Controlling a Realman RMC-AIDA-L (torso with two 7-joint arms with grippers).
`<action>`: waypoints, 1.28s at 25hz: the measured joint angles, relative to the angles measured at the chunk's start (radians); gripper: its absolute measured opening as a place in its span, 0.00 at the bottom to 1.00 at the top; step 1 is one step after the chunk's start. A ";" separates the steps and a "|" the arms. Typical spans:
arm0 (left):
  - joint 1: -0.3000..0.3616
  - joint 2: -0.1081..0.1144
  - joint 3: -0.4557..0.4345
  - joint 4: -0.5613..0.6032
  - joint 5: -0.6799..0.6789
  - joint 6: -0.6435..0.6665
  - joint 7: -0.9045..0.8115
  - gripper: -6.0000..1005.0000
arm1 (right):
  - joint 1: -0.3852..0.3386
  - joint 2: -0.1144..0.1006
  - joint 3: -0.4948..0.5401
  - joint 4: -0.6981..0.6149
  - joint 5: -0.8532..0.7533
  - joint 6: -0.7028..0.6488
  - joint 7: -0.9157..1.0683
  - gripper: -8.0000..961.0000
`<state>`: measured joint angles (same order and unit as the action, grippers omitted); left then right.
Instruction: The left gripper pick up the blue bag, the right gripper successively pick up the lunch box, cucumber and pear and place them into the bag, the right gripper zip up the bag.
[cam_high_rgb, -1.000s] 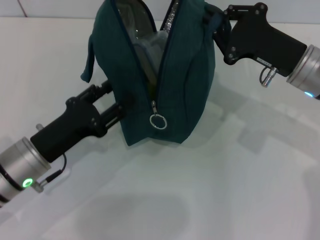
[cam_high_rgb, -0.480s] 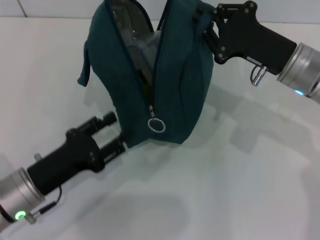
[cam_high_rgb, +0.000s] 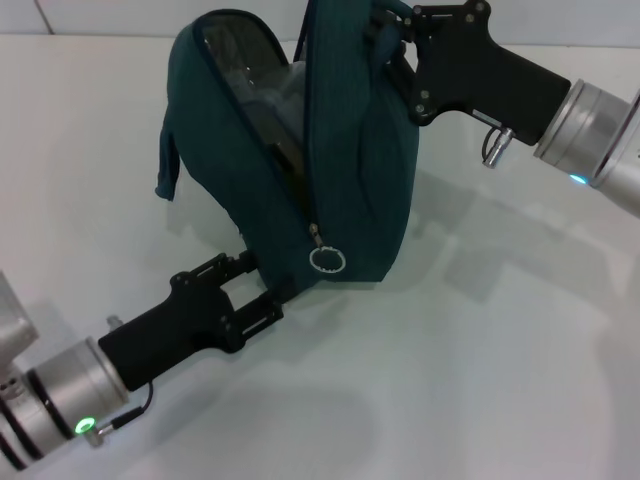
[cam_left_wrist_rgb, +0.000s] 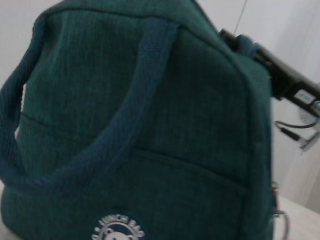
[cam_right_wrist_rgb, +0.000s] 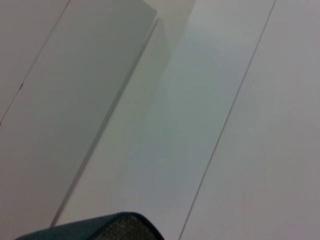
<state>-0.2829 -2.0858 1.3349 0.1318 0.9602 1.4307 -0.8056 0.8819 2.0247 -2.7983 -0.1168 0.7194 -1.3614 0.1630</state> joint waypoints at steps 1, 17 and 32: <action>-0.010 -0.001 0.000 -0.002 -0.003 -0.014 0.000 0.58 | -0.001 0.000 0.001 -0.002 0.000 0.000 0.000 0.14; -0.056 0.001 0.000 0.007 -0.047 -0.055 0.103 0.51 | -0.013 -0.003 0.045 0.007 0.002 -0.001 -0.001 0.17; -0.069 -0.005 0.002 0.056 -0.051 0.017 0.199 0.11 | -0.029 -0.012 0.080 0.010 -0.065 -0.009 0.060 0.20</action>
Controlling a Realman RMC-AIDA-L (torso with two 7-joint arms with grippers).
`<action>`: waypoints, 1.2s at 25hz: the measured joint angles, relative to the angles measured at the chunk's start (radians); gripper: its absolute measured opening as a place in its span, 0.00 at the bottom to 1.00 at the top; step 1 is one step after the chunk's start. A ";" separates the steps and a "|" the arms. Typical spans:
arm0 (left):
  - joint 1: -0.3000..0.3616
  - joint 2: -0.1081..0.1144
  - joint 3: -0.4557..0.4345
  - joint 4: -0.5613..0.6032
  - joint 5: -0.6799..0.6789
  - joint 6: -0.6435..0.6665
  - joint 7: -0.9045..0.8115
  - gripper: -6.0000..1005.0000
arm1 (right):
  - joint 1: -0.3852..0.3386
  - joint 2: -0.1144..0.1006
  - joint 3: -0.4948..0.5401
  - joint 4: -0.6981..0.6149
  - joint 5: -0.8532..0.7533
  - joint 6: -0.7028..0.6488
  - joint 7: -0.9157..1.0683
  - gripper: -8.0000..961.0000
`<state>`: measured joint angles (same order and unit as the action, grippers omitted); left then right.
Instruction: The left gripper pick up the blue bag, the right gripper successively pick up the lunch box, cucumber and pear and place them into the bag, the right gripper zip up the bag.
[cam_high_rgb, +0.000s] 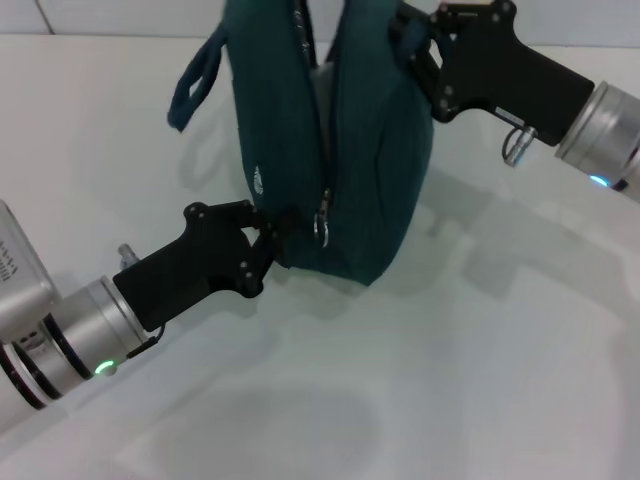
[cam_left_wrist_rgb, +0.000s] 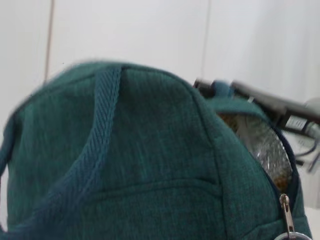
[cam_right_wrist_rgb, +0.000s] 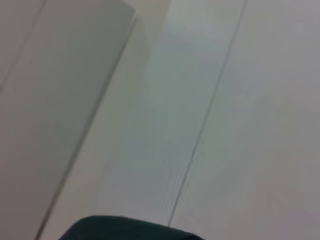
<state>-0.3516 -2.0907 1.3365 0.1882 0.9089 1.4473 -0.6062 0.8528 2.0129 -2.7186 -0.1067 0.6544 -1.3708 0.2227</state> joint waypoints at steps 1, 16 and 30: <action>0.000 -0.001 0.001 0.000 0.000 0.012 0.009 0.10 | -0.008 -0.001 0.001 0.000 -0.002 -0.006 0.009 0.20; 0.016 0.009 0.005 -0.008 0.100 0.140 0.133 0.06 | -0.053 -0.004 -0.006 0.137 -0.106 -0.042 0.494 0.24; -0.058 -0.002 0.004 -0.055 0.127 0.030 0.091 0.06 | -0.030 -0.059 -0.104 0.480 -0.274 -0.320 0.684 0.43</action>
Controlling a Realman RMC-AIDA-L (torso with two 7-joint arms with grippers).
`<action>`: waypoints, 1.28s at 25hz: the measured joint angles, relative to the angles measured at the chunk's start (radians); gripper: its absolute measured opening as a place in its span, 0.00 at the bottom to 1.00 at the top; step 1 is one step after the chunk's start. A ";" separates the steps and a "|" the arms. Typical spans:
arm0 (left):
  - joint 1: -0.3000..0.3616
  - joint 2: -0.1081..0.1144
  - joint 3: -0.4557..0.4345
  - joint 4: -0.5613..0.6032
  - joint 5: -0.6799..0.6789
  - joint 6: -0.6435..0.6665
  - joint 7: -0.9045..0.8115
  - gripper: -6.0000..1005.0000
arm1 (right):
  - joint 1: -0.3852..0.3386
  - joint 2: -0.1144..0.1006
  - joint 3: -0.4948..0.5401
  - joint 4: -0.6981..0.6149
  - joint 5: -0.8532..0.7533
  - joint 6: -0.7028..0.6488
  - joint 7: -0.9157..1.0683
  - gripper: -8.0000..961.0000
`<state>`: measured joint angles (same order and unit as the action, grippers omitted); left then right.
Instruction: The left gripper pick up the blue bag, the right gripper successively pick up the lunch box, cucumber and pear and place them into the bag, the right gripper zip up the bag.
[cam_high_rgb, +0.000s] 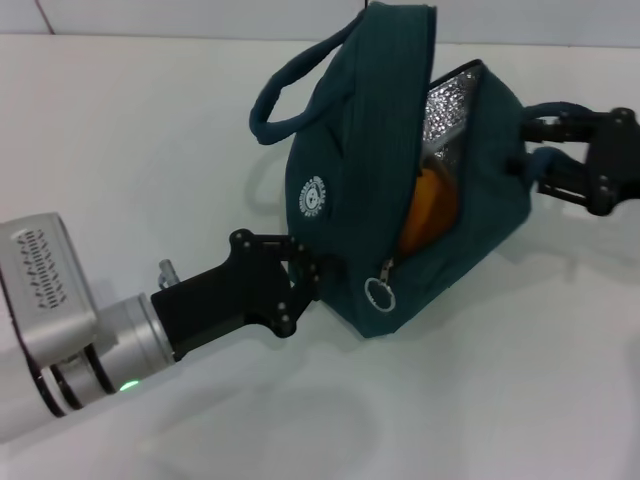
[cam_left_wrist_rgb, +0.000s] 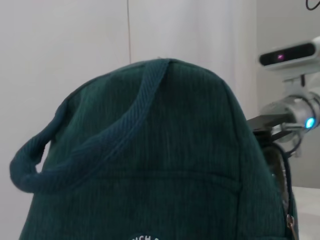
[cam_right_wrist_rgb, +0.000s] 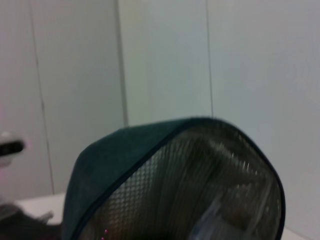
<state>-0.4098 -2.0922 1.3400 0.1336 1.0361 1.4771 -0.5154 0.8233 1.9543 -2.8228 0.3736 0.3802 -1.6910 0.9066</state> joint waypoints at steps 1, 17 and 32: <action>-0.009 -0.001 -0.002 -0.008 -0.001 -0.006 0.000 0.06 | 0.000 0.001 0.000 0.022 -0.003 -0.010 0.000 0.43; -0.065 -0.013 0.002 -0.020 -0.004 -0.070 -0.042 0.06 | -0.039 0.009 -0.001 0.207 -0.001 -0.101 -0.016 0.43; -0.086 -0.015 0.004 -0.023 0.006 -0.096 -0.048 0.06 | -0.119 -0.013 -0.002 0.227 0.059 -0.204 -0.051 0.43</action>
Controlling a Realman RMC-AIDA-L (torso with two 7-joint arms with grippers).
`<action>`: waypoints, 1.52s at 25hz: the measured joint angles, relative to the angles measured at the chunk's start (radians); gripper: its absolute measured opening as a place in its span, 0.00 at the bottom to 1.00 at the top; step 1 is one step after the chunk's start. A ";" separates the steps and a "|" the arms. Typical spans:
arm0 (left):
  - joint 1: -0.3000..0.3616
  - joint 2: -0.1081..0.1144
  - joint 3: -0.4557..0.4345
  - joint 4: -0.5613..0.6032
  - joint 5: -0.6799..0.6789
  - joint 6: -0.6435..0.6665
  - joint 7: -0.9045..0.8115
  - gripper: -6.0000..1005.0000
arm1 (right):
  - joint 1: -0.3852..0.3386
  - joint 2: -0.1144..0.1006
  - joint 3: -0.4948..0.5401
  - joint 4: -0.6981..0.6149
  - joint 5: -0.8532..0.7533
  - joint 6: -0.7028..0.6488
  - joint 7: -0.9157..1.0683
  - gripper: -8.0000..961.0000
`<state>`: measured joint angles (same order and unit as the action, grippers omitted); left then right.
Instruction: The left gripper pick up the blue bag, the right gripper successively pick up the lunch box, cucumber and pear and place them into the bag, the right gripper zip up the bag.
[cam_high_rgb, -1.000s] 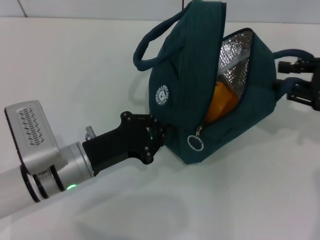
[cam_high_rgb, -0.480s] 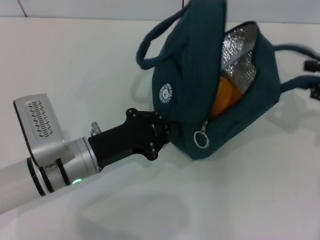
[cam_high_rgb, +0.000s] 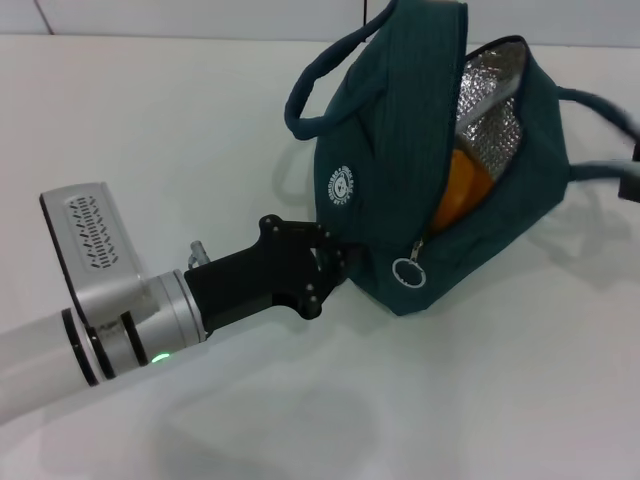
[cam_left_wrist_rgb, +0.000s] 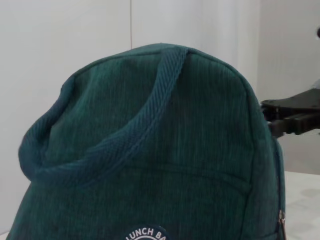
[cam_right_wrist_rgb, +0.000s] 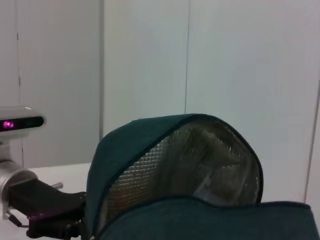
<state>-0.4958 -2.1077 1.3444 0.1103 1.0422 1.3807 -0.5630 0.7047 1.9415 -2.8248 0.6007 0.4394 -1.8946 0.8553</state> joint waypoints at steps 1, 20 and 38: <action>0.001 0.000 0.000 0.000 0.000 -0.001 -0.001 0.06 | -0.002 0.001 0.000 0.001 0.000 -0.001 -0.003 0.43; -0.011 0.000 0.046 -0.012 -0.003 0.022 -0.027 0.06 | 0.059 0.074 0.000 -0.148 -0.336 0.039 -0.037 0.42; -0.005 0.000 0.091 -0.012 -0.001 0.078 -0.027 0.06 | 0.098 0.073 0.004 -0.399 -0.372 0.315 -0.037 0.38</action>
<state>-0.5006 -2.1076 1.4350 0.0981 1.0412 1.4592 -0.5902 0.8028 2.0147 -2.8209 0.2012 0.0672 -1.5799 0.8185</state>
